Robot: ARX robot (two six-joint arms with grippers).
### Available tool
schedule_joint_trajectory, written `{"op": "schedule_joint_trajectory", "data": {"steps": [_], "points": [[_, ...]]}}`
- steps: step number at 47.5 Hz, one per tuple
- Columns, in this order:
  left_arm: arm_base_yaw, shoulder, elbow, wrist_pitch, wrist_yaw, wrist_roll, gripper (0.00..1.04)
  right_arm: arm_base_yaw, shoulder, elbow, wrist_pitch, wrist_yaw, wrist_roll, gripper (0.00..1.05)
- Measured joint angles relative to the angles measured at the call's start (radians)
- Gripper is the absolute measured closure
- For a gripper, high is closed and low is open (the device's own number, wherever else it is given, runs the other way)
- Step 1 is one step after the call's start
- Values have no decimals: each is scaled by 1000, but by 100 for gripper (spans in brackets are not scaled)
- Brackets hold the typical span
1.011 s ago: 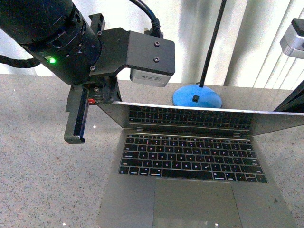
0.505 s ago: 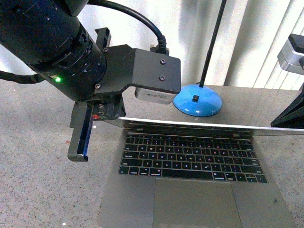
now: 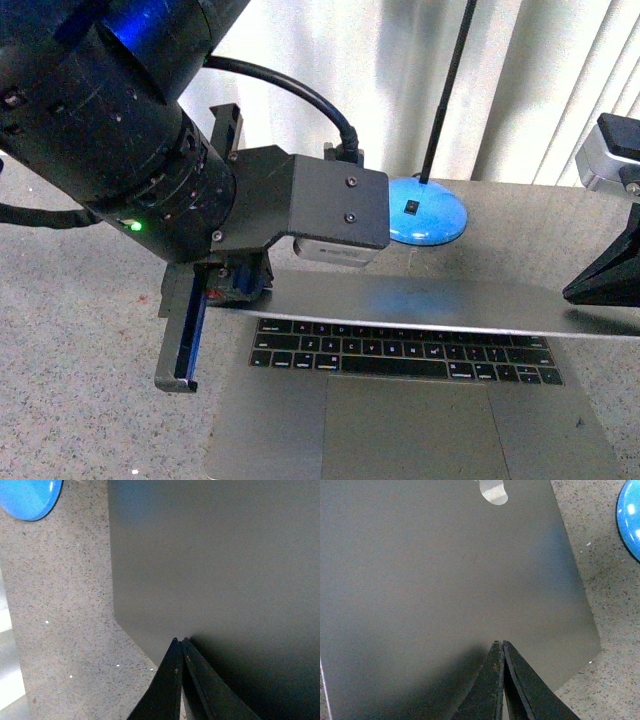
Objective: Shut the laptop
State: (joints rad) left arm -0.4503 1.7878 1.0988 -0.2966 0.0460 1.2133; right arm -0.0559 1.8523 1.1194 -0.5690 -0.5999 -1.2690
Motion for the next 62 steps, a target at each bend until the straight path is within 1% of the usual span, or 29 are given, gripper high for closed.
{"op": "schedule_joint_trajectory", "data": {"steps": [45,62], "points": [[-60,86,-135,146,30,-79,101,6,73,-157,136,1,9,102],[-79,116,-172,177,34,-101,101,-5,117,-213,167,29,-4,102]]}}
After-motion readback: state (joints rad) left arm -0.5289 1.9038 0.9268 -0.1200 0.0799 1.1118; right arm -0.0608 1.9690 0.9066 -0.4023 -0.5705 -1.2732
